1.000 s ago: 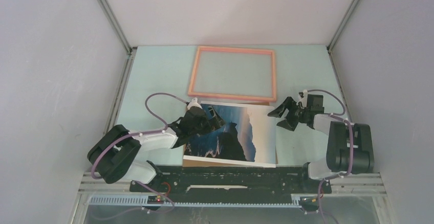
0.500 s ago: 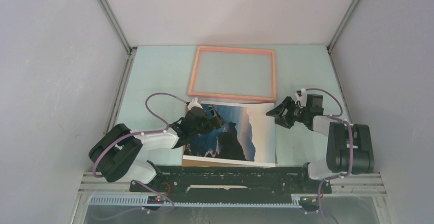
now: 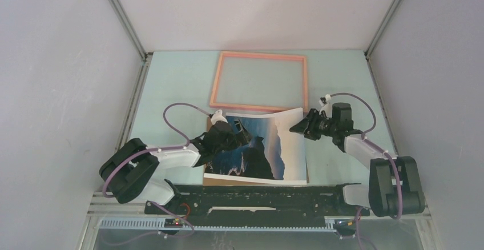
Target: Put the photo into the frame
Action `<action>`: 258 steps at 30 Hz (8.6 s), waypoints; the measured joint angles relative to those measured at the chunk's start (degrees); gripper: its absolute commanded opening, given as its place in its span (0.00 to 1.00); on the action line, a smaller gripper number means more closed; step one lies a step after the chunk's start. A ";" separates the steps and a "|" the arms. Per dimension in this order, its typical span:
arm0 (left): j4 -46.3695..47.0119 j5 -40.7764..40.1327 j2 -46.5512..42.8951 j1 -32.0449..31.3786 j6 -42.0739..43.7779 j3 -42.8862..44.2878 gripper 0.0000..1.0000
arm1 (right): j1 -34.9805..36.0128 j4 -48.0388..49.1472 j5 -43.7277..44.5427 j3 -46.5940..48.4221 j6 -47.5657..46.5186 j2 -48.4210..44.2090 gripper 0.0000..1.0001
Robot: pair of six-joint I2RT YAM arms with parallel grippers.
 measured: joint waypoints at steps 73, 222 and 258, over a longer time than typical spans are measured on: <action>-26.27 -7.10 -37.51 17.94 12.94 12.85 1.00 | 20.63 8.39 -2.80 30.75 -114.18 2.43 0.00; -10.03 8.24 0.92 30.27 11.08 34.69 1.00 | -13.77 -20.35 1.16 73.48 -1.81 49.72 0.00; -7.93 2.38 25.18 34.58 17.40 49.57 1.00 | -15.69 -7.04 -2.34 54.34 7.54 54.03 0.41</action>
